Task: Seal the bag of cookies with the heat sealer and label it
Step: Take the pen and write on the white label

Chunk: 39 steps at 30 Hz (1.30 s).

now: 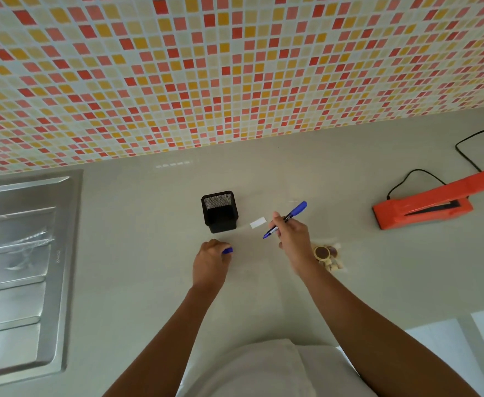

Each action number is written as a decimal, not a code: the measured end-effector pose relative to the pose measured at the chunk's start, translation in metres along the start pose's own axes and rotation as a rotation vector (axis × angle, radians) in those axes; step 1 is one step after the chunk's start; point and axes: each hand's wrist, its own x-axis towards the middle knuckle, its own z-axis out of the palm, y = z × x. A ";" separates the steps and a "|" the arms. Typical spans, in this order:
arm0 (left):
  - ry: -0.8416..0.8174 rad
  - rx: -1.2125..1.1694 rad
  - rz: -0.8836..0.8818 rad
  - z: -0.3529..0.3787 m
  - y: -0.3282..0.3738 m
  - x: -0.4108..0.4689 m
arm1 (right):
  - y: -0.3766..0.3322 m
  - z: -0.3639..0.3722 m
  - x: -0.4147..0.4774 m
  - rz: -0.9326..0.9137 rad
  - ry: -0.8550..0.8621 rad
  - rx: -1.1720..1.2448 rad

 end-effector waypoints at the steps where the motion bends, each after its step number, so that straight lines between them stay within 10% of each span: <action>1: 0.010 0.003 0.005 0.001 -0.001 0.001 | 0.002 0.000 0.000 -0.010 -0.001 -0.037; 18: 0.062 0.038 0.080 0.007 0.001 0.006 | 0.020 0.021 0.031 -0.133 0.028 -0.514; 39: 0.051 0.199 0.274 0.053 0.058 0.057 | 0.029 0.008 0.050 -0.085 0.093 -0.503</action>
